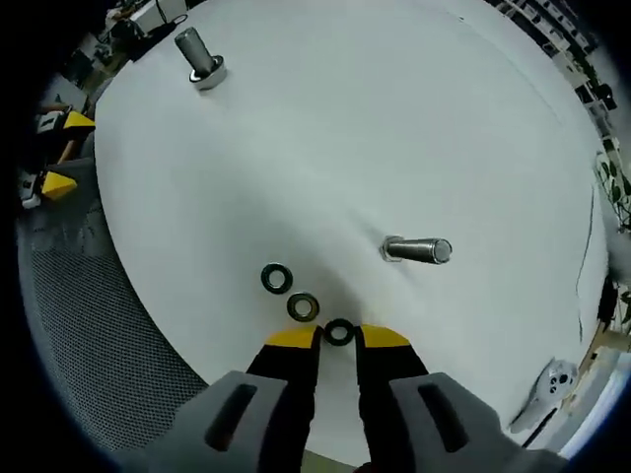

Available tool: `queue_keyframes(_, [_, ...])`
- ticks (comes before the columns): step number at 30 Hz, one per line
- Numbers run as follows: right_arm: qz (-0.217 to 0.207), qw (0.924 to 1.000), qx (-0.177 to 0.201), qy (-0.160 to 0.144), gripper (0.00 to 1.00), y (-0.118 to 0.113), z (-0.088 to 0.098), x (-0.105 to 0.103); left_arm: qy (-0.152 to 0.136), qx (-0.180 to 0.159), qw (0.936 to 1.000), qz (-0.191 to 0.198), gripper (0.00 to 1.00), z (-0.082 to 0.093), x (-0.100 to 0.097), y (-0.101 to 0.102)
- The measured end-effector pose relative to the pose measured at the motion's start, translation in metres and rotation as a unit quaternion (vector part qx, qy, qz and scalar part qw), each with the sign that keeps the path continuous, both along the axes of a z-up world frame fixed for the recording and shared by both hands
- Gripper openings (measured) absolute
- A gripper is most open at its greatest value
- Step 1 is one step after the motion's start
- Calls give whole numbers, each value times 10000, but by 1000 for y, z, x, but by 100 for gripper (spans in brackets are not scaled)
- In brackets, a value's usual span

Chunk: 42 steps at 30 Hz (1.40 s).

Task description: Place the washer onto the threaded stud by aligning its center hole with the stud, sliding it down to the base, and recovering from edge contact or off-axis alignment until the washer reaches the visible bottom stop.

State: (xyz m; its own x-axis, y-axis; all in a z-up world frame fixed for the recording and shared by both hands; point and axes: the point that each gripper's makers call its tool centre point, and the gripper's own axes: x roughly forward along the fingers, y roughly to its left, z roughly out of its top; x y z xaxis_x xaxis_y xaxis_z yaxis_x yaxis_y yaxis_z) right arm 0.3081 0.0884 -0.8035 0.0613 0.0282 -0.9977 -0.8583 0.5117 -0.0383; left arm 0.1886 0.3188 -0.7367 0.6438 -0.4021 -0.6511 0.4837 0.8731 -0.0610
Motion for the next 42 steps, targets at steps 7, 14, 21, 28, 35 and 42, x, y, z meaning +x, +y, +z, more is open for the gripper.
queue_keyframes(7, [-161, 9993, 290, -188, 14, -3, 1, 2, 10, 43, 10000, 19, 32, -1, 0, 1])
queue_keyframes(14, [-99, 9978, 533, -369, 14, -2, 2, 1, 20, 56, 10000, 12, 32, -2, 1, 1])
queue_keyframes(21, [-109, 9972, 604, -425, 13, -5, 2, 2, 38, 50, 10000, 18, 32, -2, 0, 2])
queue_keyframes(28, [-158, 9958, 756, -493, 13, -5, 11, 1, 22, 70, 10000, -8, 32, -3, 0, 1])
queue_keyframes(35, [-176, 9935, 908, -665, 13, 2, 26, 11, 15, 59, 10000, 5, 32, -2, 1, 1])
queue_keyframes(42, [36, 9926, 881, -832, 13, 4, 40, 25, -4, 60, 10000, 29, 32, -1, 1, 2])
